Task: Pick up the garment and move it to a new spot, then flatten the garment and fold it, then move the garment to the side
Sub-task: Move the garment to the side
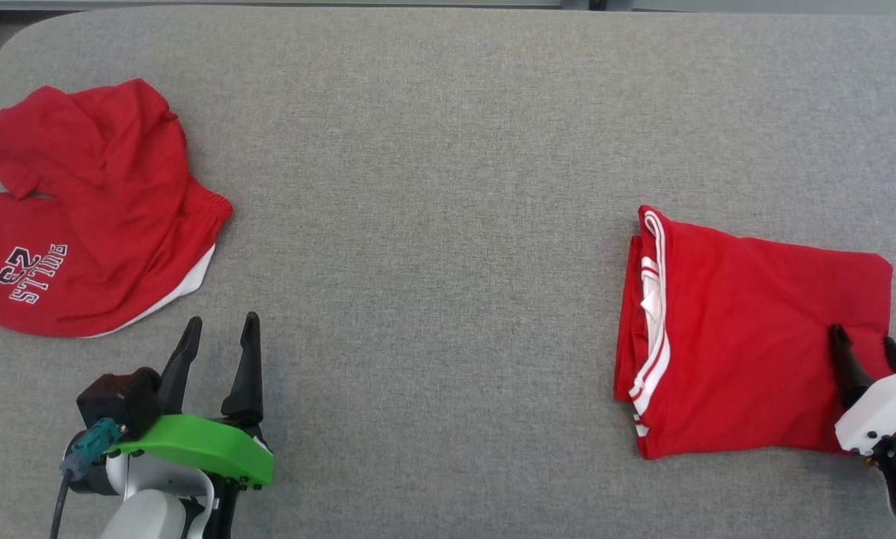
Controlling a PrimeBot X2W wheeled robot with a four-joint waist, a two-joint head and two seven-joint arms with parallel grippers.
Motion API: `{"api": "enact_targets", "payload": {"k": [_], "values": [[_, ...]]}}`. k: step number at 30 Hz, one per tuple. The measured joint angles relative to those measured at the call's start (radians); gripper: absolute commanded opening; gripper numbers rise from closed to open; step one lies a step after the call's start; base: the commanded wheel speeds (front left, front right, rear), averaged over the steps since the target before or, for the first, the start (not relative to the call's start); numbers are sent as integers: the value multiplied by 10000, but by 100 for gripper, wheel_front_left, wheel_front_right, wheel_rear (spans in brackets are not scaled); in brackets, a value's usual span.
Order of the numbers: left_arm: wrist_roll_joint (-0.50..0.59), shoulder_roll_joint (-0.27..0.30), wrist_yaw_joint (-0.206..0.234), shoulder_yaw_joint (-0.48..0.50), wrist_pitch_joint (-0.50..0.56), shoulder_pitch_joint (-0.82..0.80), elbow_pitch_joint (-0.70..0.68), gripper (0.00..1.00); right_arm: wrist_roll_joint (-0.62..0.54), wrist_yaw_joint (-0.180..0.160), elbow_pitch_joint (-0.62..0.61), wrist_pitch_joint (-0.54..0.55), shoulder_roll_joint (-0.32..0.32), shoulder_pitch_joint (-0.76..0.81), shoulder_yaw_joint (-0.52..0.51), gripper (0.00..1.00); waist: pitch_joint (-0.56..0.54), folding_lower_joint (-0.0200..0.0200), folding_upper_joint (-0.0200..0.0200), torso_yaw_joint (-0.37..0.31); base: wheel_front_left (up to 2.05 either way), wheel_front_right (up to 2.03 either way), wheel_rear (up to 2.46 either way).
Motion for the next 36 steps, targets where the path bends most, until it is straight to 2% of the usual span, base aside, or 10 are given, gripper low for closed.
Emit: {"api": "enact_targets", "payload": {"k": [7,8,10,15,19,24,27,33,36], "values": [[0,-6,-8,0,0,-169,17,100,75,-8,337,263,-382,-357,-284,100,164,0,0,229,0,0,0],[0,-6,-8,0,0,-169,27,100,132,6,360,341,-414,-383,-293,69,179,0,0,262,0,0,0],[0,-12,-10,13,-2,-169,46,100,376,134,395,472,-405,-470,-245,0,204,0,0,325,0,0,0],[0,-15,-12,21,-2,-173,58,100,499,681,221,663,-548,-715,92,0,243,0,0,417,0,0,0],[0,-15,-13,35,-2,-188,75,100,280,1164,-232,966,-926,-1410,591,0,292,0,0,490,0,0,0],[0,-19,-86,-8,-2,-361,35,100,-257,1233,-529,1586,-2090,-2634,535,0,421,0,0,590,0,0,0],[8,-2,-94,-113,92,-446,0,100,-479,1070,-255,2119,-2650,-3149,322,0,579,0,0,638,0,0,0],[58,-4,-180,-247,203,-719,-192,100,-880,249,734,2675,-3985,-3298,-915,0,962,0,0,852,0,0,0],[59,2,-180,-205,221,-779,-255,100,-1179,-31,982,2784,-4498,-3345,-1313,0,1179,0,0,988,0,0,0]]}}
